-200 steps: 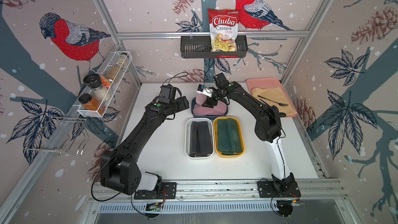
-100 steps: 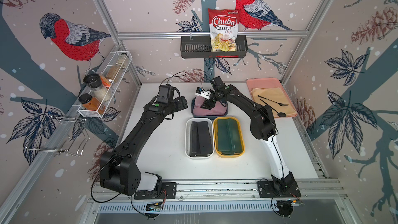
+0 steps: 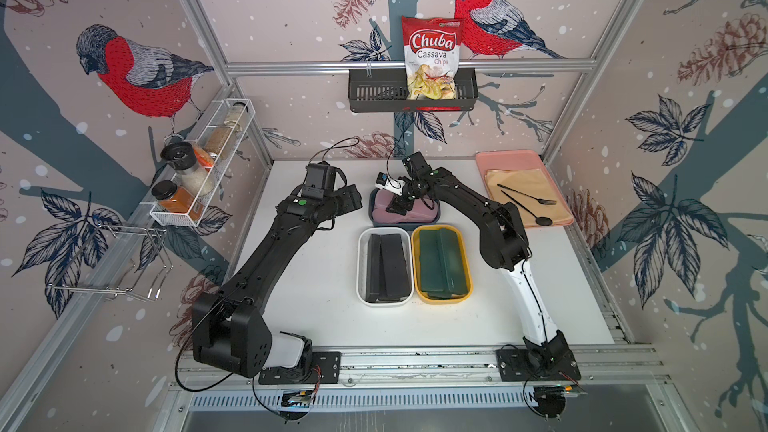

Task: Place the pencil cases by color into the storage box
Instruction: Place the pencil case at the storage box, then reset both arms

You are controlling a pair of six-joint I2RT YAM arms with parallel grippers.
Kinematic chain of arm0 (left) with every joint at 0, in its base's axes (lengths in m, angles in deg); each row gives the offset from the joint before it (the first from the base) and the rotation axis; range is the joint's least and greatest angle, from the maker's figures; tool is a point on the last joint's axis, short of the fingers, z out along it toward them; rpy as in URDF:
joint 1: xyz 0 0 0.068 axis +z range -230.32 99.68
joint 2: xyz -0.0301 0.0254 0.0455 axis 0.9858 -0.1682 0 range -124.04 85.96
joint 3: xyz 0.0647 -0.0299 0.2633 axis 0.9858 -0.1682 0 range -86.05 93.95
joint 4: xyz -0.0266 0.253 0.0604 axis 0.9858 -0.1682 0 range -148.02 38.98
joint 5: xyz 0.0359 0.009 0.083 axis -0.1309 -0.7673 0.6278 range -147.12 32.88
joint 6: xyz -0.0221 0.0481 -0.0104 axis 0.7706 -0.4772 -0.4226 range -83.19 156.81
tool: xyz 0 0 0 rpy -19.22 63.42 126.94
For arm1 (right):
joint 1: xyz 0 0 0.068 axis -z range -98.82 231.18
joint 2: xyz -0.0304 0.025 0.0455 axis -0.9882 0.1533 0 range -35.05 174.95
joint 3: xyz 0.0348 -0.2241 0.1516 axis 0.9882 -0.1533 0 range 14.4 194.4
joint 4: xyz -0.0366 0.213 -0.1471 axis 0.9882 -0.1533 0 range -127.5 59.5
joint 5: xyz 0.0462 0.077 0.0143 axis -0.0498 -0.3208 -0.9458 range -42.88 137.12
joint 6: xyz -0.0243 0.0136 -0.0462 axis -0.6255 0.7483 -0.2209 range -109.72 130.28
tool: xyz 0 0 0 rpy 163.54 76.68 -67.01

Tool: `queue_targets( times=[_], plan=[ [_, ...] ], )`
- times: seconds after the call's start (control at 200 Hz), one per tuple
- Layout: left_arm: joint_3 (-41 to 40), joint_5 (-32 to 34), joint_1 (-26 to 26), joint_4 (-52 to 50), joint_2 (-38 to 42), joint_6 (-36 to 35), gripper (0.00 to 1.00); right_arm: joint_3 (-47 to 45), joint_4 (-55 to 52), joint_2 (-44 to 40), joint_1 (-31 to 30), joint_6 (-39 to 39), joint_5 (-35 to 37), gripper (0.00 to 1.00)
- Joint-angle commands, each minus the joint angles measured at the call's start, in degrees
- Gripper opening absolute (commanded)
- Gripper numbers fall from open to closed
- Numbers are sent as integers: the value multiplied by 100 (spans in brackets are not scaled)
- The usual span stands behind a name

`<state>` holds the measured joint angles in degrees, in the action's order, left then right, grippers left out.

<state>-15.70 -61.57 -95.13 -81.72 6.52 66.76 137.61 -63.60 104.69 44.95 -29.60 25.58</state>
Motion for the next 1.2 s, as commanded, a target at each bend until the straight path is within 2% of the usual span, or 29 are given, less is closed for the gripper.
queue_targets(
  times=[0.0, 0.395, 0.53, 0.72, 0.895, 0.941, 1.031, 1.191],
  plan=[
    [-3, 10, 22, 11, 49, -50, 85, -38, -22, 53, -7, 127, 19, 84],
    [-29, 23, 17, 40, 145, -101, 85, -18, -3, 38, -50, 199, 29, 98],
    [-1, 113, 21, 209, 263, -275, 85, 99, 13, -61, -42, 291, -19, 100],
    [206, 715, 22, 629, 568, -786, 85, 285, 123, -451, 69, 586, -206, 100],
    [217, 1376, 125, 1304, 897, -1224, 91, 168, 250, -1168, 275, 999, -263, 100],
    [157, 1589, 152, 1460, 990, -1308, 96, -15, 340, -1424, 345, 1140, -214, 100],
    [-60, 2018, 236, 1748, 1166, -1481, 96, -733, 707, -2081, 511, 1486, 36, 100],
    [-936, 2671, 281, 2508, 1578, -1803, 94, -3226, 2411, -3742, 952, 2221, 541, 100]
  ],
)
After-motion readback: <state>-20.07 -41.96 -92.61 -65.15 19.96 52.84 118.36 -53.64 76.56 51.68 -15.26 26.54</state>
